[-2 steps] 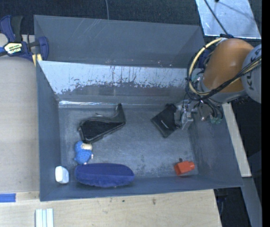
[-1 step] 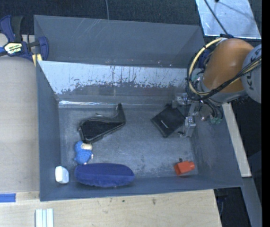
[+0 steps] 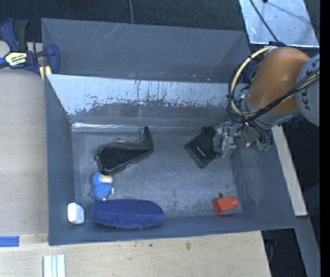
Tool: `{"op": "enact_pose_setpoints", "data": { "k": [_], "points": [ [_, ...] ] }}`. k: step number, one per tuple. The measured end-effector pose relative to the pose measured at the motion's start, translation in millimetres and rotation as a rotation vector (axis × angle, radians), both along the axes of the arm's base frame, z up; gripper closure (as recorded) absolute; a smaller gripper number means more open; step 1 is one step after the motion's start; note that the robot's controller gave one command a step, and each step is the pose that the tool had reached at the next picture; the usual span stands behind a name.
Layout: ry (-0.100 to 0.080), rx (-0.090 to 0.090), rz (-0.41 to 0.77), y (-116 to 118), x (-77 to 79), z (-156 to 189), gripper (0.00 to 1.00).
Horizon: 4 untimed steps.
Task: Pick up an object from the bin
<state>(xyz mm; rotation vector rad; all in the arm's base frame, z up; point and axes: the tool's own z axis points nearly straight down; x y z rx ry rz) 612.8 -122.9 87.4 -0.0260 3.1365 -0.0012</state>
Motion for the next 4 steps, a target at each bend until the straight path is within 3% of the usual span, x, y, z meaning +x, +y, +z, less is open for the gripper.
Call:
{"op": "enact_pose_setpoints", "data": {
  "k": [1,2,3,4],
  "points": [
    [0.0,0.0,0.0,0.0,0.0,0.0,0.0],
    [0.0,0.0,0.0,0.1,0.0,0.0,1.0],
    [0.0,0.0,0.0,0.1,0.0,0.0,0.0],
    [0.0,0.0,0.0,0.1,0.0,0.0,1.0]
  ]
}}
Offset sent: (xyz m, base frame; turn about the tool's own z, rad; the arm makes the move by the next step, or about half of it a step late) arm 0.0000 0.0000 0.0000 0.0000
